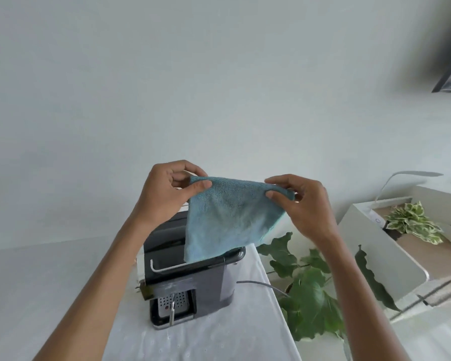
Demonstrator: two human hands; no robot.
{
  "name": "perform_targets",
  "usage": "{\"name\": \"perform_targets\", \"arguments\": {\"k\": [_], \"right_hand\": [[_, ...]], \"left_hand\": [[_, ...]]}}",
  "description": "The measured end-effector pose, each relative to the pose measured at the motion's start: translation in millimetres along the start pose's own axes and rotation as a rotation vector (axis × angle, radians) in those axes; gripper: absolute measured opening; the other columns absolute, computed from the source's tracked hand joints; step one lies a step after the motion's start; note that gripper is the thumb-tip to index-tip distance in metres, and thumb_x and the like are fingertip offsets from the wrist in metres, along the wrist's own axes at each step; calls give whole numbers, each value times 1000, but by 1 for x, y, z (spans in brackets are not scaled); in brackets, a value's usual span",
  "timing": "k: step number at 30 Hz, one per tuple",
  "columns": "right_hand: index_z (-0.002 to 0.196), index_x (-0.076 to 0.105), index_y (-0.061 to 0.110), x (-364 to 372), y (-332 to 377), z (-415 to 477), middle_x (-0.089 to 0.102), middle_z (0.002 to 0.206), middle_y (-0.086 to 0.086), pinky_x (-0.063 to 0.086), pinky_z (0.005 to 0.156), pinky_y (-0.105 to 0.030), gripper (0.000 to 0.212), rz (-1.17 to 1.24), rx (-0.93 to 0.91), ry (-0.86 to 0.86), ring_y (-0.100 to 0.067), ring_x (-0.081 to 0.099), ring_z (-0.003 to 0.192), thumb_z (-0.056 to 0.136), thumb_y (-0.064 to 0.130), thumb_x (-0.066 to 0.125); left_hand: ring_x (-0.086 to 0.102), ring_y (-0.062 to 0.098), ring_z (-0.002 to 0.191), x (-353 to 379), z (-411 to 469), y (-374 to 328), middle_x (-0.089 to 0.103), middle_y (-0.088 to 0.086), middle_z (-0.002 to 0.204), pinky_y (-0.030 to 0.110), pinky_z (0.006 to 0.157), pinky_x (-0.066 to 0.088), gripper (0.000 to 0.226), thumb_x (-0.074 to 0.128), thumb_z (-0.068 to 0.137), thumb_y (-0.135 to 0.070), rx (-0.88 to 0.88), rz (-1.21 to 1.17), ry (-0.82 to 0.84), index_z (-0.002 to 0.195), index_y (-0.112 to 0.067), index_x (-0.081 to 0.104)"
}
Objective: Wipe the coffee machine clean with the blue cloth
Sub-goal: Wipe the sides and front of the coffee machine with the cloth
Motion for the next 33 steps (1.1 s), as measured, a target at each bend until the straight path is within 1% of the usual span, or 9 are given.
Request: {"name": "perform_targets", "arguments": {"k": [4,6,9,11,16,21,23,26,33], "right_hand": [[104,80,29,-25,-19,-10,78,93,16,54,76,-24,21,38,-40,95,-11,69,90,89,14,76],[104,80,29,-31,-34,-13,78,95,15,55,78,-27,20,69,-33,147,-13,69,93,90,16,76],[102,80,28,-25,-63,-15,77,94,11,50,71,-15,18,96,1,222,-7,66,89,90,15,76],[102,80,27,-13,-86,-15,75,92,9,47,69,-11,16,100,37,252,-4,63,85,90,15,76],[97,80,25,37,-131,-11,76,90,13,48,76,-19,15,70,96,308,-3,65,87,89,13,75],[97,81,24,51,-140,5,76,90,21,43,73,-6,18,113,112,291,6,64,88,90,10,73],[98,81,25,45,-139,10,76,90,22,45,73,-7,18,137,102,270,3,65,90,90,11,73],[100,81,25,39,-139,22,77,93,19,49,74,-12,17,162,86,253,-1,67,91,91,13,73],[102,81,20,24,-129,58,78,96,13,44,72,-7,16,151,-29,296,6,63,84,92,11,72]], "left_hand": [[61,21,61,31,-30,-17,73,11,73,25,64,50,12,81,78,-24,-85,26,-46,86,-19,75],[70,29,68,48,-42,-16,77,3,78,32,69,57,12,81,79,-22,-153,44,-41,88,-18,76],[74,29,76,69,-55,3,78,0,83,40,69,61,14,80,79,-20,-269,59,-49,92,-14,77],[75,26,76,79,-58,22,78,0,83,36,62,62,13,80,80,-17,-348,63,-65,92,-13,78],[75,24,75,86,-56,69,78,2,79,25,58,58,9,77,83,-11,-481,142,-64,92,-11,77],[75,22,75,78,-42,85,78,-1,82,29,60,60,13,78,83,-12,-481,151,-59,95,-10,78],[75,23,76,79,-37,83,78,-1,83,33,63,62,14,78,82,-12,-460,124,-32,96,-10,77],[75,18,77,80,-26,80,78,-1,84,27,60,60,15,79,81,-11,-438,90,-18,95,-11,78],[75,20,82,82,1,65,78,-1,88,29,69,62,16,78,82,-13,-375,136,-80,98,-13,78]]}}
Point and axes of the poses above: each hand's wrist, its own z-axis towards the middle knuckle, its own x-axis out of the palm, y = z × x, the point moved 10 cm from there along z, towards the middle knuckle
